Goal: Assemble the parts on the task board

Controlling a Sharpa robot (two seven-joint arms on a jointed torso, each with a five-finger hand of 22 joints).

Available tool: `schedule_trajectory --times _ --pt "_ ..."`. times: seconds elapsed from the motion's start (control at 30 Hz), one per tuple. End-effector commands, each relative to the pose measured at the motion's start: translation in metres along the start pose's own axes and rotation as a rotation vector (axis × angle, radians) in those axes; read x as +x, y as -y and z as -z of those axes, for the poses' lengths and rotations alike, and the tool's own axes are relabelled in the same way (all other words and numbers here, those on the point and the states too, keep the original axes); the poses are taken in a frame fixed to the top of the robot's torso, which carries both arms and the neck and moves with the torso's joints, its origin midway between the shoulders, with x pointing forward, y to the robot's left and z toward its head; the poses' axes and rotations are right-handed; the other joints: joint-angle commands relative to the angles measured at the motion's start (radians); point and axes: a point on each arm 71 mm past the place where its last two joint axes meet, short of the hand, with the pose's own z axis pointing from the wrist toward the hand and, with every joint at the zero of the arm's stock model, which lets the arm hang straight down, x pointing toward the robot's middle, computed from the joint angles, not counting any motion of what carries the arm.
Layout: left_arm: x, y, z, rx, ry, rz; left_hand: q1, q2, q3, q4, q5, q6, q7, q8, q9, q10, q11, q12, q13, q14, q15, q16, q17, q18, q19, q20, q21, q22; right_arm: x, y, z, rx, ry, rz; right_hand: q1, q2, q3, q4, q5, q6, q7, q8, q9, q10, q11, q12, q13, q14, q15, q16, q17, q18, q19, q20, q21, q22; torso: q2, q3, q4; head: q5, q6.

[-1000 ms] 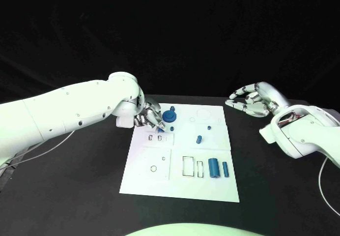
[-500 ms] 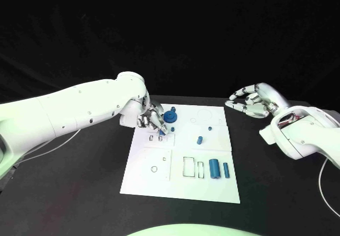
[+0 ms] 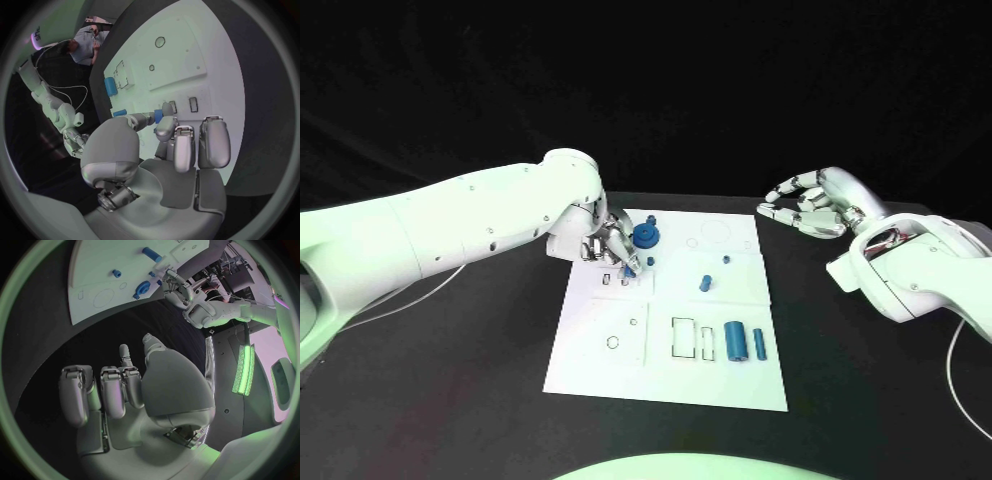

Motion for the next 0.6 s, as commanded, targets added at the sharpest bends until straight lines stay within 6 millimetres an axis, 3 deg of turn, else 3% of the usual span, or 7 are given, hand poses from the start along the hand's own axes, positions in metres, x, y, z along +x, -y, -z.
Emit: schedule_trajectory --times 0.03,0.6 --pt "0.0006 0.0005 -0.0008 -0.007 -0.008 -0.010 -0.008 0.007 0.196 -0.202 -0.007 0.020 -0.009 -0.006 -0.002 0.009 -0.002 0.003 0.004 0.104 0.006 0.004 0.256 -0.004 0.007 -0.003 0.004 0.001 0.0016 -0.0006 0.0000 -0.007 -0.013 0.009 -0.005 -0.001 -0.007 0.001 0.005 -0.005 -0.003 0.004 0.001 0.032 -0.005 -0.002 0.181 0.085 -0.004 -0.004 0.175 0.015 0.063 -0.008 -0.004 0.208 -0.001 0.0004 0.0002 0.000 -0.001" --pt "0.0029 -0.0043 -0.0015 -0.023 -0.025 -0.024 -0.019 0.018 0.172 -0.196 -0.018 0.031 -0.012 -0.011 -0.003 0.020 -0.004 0.014 0.023 0.105 0.004 0.007 0.262 -0.004 0.007 -0.004 0.004 0.004 0.0022 -0.0001 0.0004 -0.007 -0.014 0.009 -0.004 -0.001 -0.007 0.000 0.006 -0.005 -0.003 0.005 0.002 0.031 -0.005 -0.002 0.181 0.085 -0.004 -0.004 0.175 0.015 0.063 -0.008 -0.005 0.207 -0.002 -0.0003 0.0008 -0.001 -0.006"
